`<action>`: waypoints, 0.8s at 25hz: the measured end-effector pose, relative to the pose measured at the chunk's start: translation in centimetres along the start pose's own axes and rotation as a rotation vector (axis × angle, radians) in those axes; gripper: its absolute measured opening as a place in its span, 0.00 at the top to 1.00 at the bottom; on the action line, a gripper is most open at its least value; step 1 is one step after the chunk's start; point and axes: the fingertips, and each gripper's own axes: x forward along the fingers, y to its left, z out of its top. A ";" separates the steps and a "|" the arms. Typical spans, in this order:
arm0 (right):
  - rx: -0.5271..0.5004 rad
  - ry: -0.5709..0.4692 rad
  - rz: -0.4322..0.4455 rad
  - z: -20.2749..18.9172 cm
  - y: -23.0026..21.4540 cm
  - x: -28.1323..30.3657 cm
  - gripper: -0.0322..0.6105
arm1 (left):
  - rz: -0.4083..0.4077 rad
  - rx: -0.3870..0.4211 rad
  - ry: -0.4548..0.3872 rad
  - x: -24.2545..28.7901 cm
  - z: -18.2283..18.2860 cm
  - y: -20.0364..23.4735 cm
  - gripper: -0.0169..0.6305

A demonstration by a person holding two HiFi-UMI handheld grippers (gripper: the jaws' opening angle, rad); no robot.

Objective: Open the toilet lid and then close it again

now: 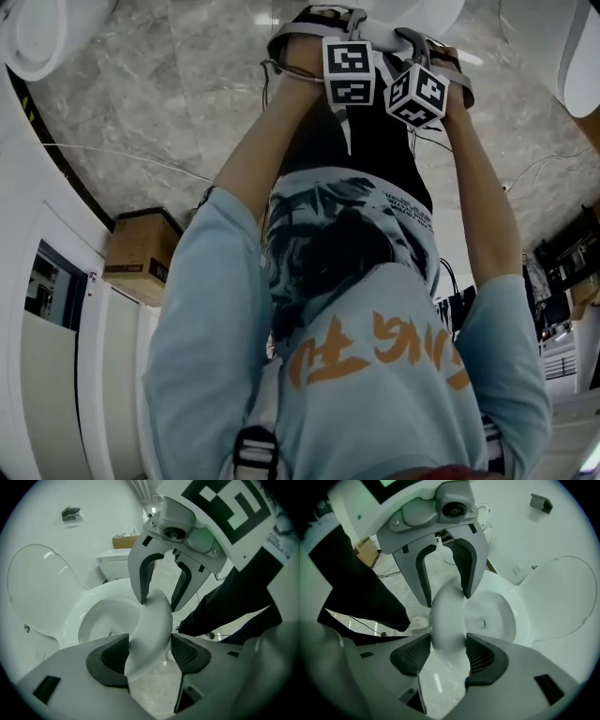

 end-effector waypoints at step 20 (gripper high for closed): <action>0.045 -0.067 -0.052 -4.2 3.6 12.1 0.57 | 0.001 0.005 0.117 11.9 -4.6 -2.7 0.56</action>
